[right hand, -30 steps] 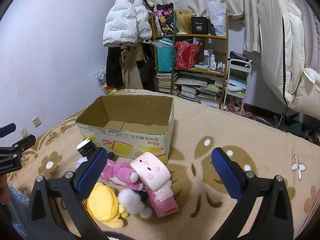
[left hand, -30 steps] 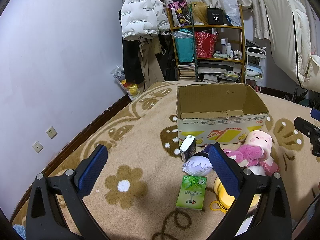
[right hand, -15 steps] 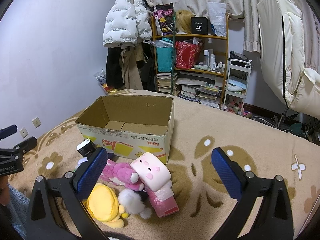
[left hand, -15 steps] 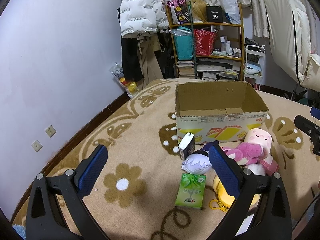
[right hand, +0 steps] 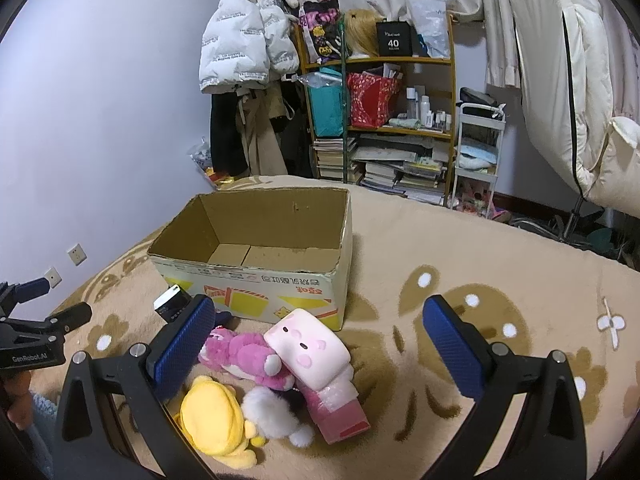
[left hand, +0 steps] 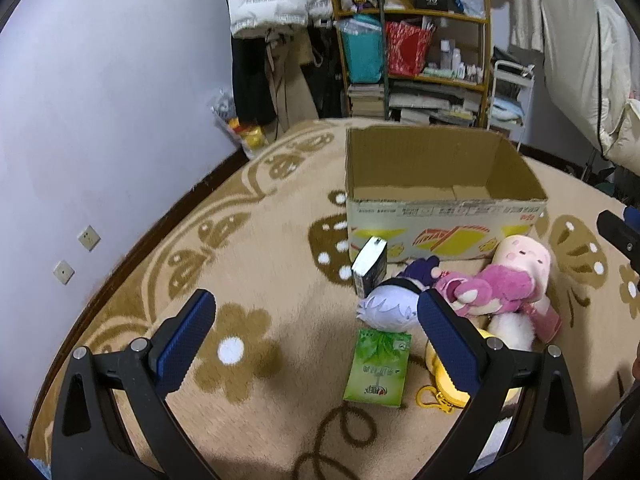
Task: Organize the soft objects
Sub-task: 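Grasp the green tissue pack with the left tool while the right tool grasps the pink-white roll plush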
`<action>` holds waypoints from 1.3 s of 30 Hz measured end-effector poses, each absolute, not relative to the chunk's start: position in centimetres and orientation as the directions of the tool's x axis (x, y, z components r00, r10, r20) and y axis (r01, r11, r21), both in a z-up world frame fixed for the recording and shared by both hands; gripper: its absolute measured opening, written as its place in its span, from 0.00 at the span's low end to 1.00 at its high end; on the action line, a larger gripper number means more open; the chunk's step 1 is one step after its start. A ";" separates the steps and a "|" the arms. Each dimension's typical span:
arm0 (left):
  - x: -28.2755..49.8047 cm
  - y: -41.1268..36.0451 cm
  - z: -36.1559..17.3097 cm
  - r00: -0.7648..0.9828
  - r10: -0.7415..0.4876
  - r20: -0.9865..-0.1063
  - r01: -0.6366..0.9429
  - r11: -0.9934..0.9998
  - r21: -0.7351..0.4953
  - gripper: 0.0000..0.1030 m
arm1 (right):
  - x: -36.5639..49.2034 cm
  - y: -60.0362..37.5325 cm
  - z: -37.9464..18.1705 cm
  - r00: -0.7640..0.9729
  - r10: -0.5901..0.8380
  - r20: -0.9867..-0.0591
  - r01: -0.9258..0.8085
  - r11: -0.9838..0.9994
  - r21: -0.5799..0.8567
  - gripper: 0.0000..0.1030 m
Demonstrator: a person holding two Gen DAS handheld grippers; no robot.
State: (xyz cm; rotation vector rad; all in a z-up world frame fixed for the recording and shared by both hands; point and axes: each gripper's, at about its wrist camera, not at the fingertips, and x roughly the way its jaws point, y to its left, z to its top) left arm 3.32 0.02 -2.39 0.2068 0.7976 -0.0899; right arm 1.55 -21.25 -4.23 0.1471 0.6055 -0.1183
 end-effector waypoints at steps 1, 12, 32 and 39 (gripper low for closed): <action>3.7 0.0 -2.7 0.685 -0.004 -0.729 0.160 0.976 0.145 0.97 | 1.7 -21.2 -4.4 0.814 -0.066 -0.578 0.154 0.983 0.104 1.00; 6.4 -1.1 -5.9 0.555 -0.031 -0.831 0.201 0.975 0.097 0.97 | 4.9 -21.6 -7.1 0.761 -0.048 -0.647 0.140 0.986 0.091 1.00; 8.9 -3.2 -13.1 0.290 -0.003 -0.957 0.276 0.958 0.080 0.97 | 8.6 -21.6 -13.1 0.653 0.020 -0.757 0.117 0.985 0.127 1.00; 9.5 -3.1 -15.5 0.174 -0.030 -0.984 0.257 0.966 0.016 0.84 | 8.8 -22.3 -14.2 0.635 0.024 -0.772 0.155 0.975 0.158 0.88</action>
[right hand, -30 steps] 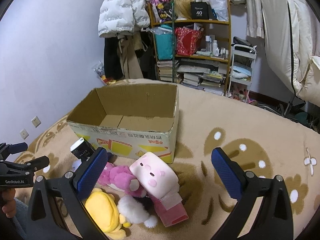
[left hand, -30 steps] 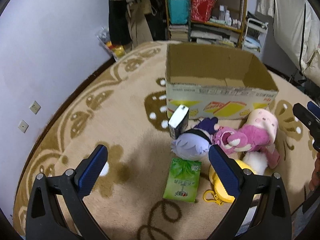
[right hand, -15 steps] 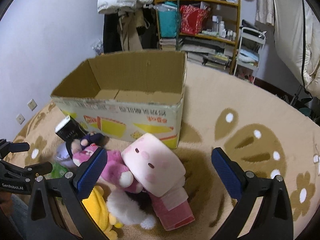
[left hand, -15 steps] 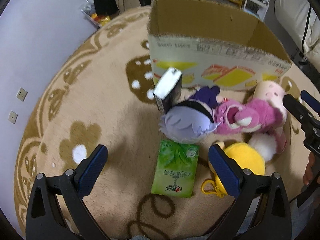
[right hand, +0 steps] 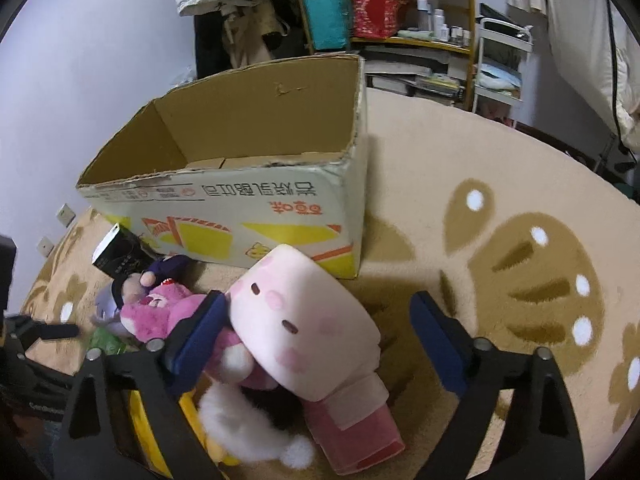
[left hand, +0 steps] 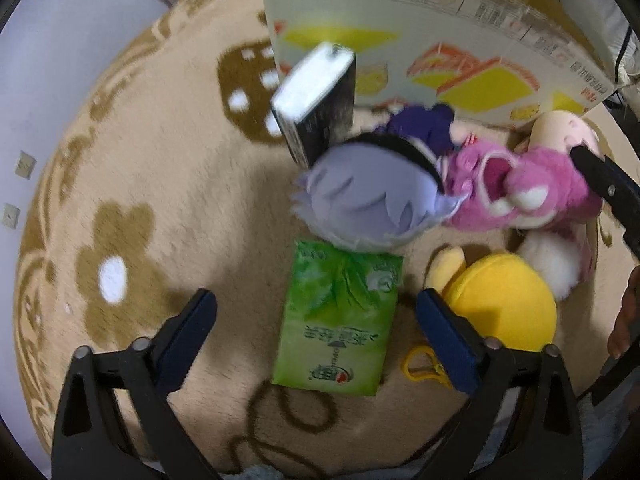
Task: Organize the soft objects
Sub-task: 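Grasp the green tissue pack with the left tool while the right tool grasps the pink-white roll plush, then lift the green tissue pack and pink-white roll plush over the cardboard box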
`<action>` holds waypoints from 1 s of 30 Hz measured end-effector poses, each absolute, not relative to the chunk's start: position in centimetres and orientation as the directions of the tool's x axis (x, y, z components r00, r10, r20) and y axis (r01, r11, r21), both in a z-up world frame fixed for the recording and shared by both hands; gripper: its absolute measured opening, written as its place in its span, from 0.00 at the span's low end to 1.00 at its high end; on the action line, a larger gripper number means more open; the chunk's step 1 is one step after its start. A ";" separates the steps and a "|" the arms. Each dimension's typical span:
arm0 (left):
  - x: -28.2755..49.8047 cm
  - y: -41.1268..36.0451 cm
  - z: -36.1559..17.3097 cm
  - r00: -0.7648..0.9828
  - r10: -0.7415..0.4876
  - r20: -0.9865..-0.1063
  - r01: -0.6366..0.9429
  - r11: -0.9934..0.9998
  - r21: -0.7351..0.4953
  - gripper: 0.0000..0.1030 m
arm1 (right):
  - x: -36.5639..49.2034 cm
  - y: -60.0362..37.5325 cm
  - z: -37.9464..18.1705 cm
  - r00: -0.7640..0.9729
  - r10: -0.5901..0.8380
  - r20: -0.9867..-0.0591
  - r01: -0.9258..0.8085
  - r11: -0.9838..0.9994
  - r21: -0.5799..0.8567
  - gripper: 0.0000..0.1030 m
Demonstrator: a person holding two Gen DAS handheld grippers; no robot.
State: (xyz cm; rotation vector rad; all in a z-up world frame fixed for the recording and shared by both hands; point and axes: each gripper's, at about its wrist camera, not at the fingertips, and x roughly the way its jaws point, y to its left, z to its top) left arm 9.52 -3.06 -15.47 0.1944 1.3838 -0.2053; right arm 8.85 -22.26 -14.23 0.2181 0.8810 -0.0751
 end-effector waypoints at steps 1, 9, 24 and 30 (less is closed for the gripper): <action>9.6 -3.0 -15.9 0.148 -0.036 -0.988 0.252 0.968 0.003 0.79 | 8.8 -22.3 -14.3 0.635 0.038 -0.771 0.149 0.974 0.171 0.83; 10.1 -2.2 -16.6 0.133 -0.063 -0.989 0.213 0.976 -0.033 0.53 | 8.7 -21.7 -14.0 0.635 0.067 -0.770 0.116 0.977 0.181 0.55; 8.9 -1.9 -13.4 0.239 -0.076 -0.968 0.237 0.971 -0.018 0.53 | 7.1 -21.6 -12.1 0.662 0.089 -0.745 0.113 0.970 0.216 0.44; 6.9 -1.9 -11.0 0.315 -0.069 -0.947 0.236 0.972 0.008 0.53 | 5.7 -21.5 -10.3 0.699 0.078 -0.711 0.111 0.970 0.216 0.44</action>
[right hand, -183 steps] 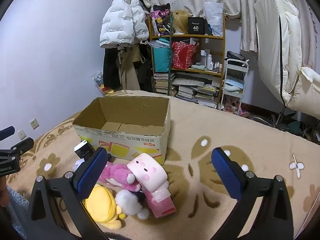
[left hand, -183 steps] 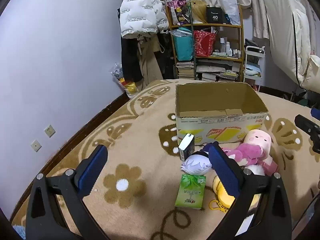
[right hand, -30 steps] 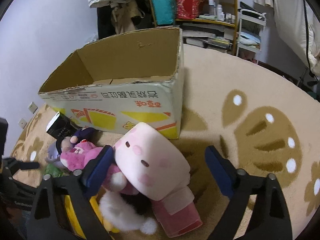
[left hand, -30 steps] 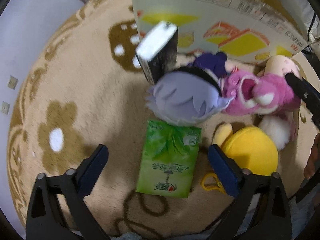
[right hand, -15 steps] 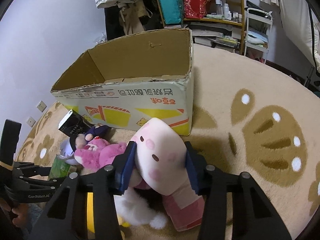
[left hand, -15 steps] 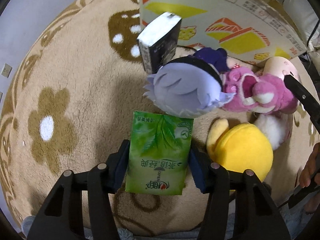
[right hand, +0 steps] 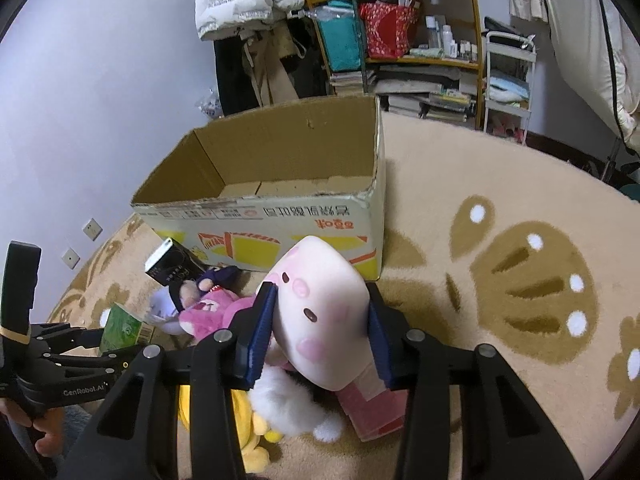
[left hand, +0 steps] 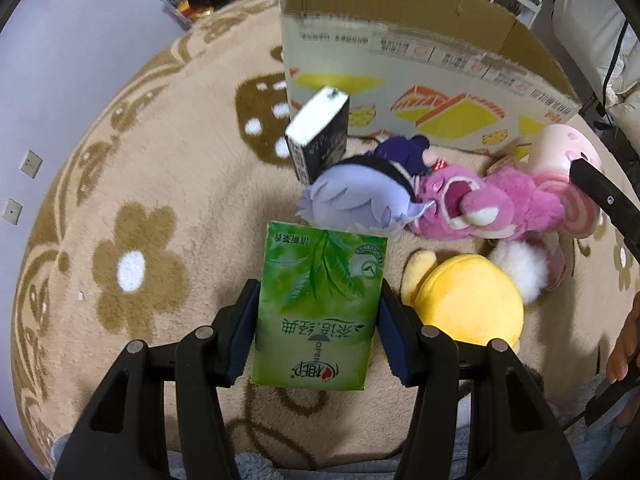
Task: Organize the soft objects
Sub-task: 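Lift the green tissue pack and pink-white roll plush over the cardboard box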
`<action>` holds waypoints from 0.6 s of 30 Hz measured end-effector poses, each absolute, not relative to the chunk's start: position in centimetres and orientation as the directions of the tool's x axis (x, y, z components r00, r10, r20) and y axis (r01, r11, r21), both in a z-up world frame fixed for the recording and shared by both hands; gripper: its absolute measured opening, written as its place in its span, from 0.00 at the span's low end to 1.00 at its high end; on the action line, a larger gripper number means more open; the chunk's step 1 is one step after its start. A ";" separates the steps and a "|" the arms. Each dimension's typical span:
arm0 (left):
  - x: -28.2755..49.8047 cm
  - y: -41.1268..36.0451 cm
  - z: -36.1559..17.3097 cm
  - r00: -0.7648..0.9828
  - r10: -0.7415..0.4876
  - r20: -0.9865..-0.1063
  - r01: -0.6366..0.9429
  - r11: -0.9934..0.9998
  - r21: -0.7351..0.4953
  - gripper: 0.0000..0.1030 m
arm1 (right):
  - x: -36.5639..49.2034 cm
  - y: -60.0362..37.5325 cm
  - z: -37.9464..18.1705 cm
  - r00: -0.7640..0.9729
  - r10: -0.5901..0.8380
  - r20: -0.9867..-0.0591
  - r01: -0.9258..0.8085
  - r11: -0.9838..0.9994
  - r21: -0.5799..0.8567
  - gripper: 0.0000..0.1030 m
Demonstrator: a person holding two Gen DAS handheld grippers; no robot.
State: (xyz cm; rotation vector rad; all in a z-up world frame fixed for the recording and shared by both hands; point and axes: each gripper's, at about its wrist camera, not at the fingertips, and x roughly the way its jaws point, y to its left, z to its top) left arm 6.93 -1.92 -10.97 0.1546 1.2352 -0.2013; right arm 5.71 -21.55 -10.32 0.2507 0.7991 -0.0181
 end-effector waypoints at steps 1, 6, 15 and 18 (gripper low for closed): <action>6.6 -2.1 -10.7 0.328 -0.067 -0.942 0.236 0.972 0.013 0.53 | 5.5 -21.5 -10.0 0.706 0.074 -0.704 0.110 0.971 0.212 0.44; 5.3 -2.8 -8.9 0.400 -0.071 -0.914 0.235 0.972 0.028 0.53 | 4.1 -21.3 -8.0 0.756 0.055 -0.652 0.102 0.975 0.200 0.43; 3.3 -1.2 -3.6 0.599 -0.074 -0.797 0.191 0.980 0.053 0.53 | 1.2 -21.0 -3.5 0.870 0.000 -0.494 0.095 0.982 0.166 0.36; 3.2 -0.6 -1.6 0.680 -0.086 -0.728 0.174 0.984 0.047 0.53 | 0.8 -21.0 -2.0 0.894 -0.014 -0.448 0.097 0.982 0.161 0.36</action>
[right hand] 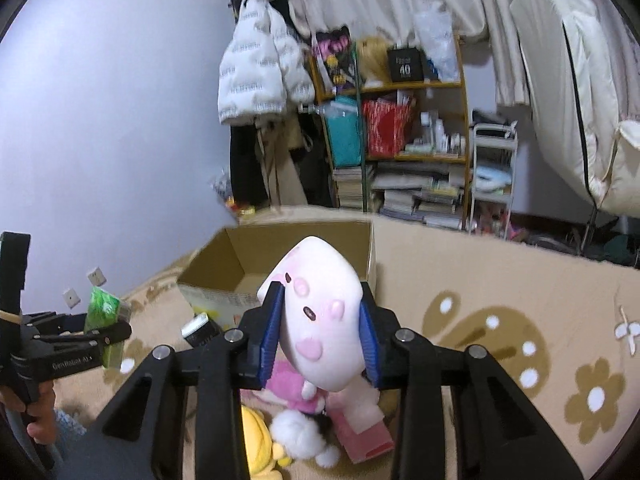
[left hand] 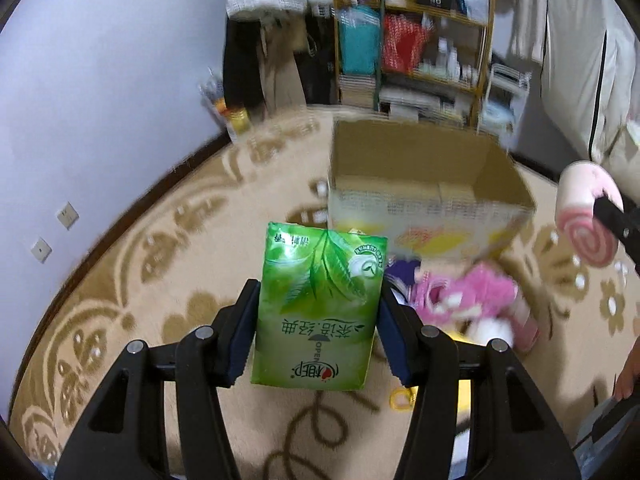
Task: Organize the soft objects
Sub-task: 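Lift the green tissue pack and pink-white roll plush over the cardboard box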
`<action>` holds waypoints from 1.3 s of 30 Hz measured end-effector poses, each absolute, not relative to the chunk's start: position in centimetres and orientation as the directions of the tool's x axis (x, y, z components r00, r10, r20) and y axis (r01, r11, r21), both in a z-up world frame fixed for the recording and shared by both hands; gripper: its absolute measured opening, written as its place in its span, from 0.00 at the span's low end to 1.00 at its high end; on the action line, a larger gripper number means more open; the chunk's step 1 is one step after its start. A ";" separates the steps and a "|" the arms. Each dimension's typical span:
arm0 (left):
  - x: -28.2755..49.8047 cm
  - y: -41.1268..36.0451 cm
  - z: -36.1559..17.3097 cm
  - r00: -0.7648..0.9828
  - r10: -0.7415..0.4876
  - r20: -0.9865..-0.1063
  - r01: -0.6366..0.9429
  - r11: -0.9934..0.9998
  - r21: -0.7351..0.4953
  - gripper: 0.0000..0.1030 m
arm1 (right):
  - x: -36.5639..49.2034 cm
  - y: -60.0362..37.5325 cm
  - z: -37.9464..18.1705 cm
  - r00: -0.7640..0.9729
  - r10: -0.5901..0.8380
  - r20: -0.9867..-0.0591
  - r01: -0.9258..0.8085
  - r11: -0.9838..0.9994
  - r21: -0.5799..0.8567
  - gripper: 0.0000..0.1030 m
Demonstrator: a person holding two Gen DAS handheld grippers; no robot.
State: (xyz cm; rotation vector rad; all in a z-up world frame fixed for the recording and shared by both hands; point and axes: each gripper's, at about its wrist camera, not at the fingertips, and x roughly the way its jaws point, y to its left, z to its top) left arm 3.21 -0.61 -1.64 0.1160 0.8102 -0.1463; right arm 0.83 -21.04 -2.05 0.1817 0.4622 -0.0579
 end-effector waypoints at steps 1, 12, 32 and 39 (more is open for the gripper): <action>3.5 -0.5 -1.3 0.698 -0.088 -0.711 0.174 0.984 0.048 0.53 | 0.8 -21.1 -1.8 0.898 -0.016 -0.440 0.096 0.982 0.162 0.36; 5.8 -0.9 3.7 0.804 -0.112 -0.584 0.201 0.976 0.089 0.53 | 2.0 -22.1 0.8 0.934 -0.031 -0.357 0.096 0.981 0.166 0.36; 11.4 -3.5 3.1 0.837 -0.133 -0.531 0.214 0.972 0.094 0.53 | 9.0 -22.8 0.2 0.928 -0.075 -0.365 0.129 0.984 0.125 0.36; 13.0 -3.6 2.1 0.825 -0.153 -0.545 0.226 0.972 0.069 0.53 | 11.2 -23.1 -0.8 0.920 -0.063 -0.386 0.115 0.987 0.113 0.36</action>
